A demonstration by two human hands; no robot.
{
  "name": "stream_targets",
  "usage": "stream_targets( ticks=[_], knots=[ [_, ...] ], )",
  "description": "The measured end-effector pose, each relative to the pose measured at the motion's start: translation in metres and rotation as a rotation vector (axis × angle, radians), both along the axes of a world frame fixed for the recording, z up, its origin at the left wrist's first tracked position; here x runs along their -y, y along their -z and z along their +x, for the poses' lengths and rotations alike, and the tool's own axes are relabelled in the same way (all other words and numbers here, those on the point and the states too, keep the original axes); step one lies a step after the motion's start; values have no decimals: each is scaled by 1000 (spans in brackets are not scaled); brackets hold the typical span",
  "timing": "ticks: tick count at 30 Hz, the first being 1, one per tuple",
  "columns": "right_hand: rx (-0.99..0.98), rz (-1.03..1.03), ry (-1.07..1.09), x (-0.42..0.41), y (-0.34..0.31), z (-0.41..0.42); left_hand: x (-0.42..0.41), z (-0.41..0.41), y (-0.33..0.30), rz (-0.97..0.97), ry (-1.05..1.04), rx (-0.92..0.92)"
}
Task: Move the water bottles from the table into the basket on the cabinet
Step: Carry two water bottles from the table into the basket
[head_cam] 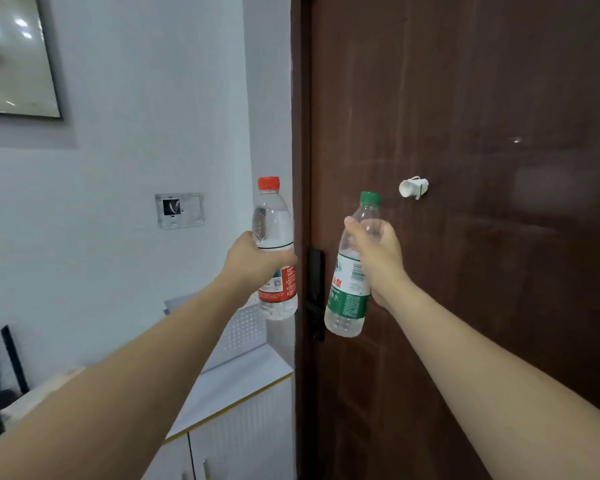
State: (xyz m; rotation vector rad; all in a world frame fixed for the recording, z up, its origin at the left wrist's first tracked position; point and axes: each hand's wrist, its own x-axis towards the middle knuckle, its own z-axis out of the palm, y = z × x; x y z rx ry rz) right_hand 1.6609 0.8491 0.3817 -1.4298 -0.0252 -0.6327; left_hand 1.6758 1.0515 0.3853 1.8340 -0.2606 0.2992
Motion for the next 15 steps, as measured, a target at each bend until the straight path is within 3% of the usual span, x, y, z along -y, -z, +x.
stream_targets(
  ticks=[15],
  knots=[
    [-37,-17,-121,-119,26,244,-135,231,30,33,-22,-88]
  ],
)
